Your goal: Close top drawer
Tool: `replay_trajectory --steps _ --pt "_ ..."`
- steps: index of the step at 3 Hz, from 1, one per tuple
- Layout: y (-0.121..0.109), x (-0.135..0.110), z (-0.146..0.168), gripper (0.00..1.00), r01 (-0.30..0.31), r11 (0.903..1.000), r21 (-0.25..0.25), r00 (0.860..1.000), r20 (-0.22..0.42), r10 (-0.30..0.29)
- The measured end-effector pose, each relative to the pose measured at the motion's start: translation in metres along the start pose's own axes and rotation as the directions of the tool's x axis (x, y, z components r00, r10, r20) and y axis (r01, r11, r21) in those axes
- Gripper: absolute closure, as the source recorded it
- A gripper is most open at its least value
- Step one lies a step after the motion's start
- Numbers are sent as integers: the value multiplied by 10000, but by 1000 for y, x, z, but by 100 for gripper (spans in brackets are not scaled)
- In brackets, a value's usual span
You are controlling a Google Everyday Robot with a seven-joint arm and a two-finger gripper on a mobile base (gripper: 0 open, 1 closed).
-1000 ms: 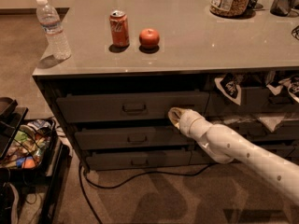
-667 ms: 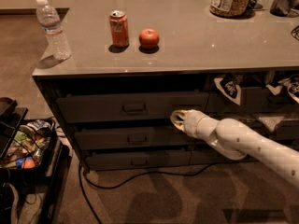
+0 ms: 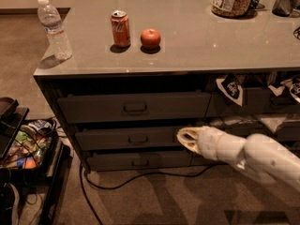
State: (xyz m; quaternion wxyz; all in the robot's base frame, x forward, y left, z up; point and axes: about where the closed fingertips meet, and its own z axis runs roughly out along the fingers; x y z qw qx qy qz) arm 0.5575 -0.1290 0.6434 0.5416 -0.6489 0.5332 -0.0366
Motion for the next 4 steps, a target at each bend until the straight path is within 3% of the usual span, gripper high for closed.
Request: replay_trajectory --steps 1,2,3,4 --pt "12 -50 -36 100 593 9966 569 9982 23 -596" --pt "25 -93 -63 100 1151 9865 1165 9918 -686 -1076" --pt "21 -112 -74 100 1238 9803 1542 9908 -741 -1135" --pt "19 -111 -75 84 1238 9801 1553 9908 -733 -1135"
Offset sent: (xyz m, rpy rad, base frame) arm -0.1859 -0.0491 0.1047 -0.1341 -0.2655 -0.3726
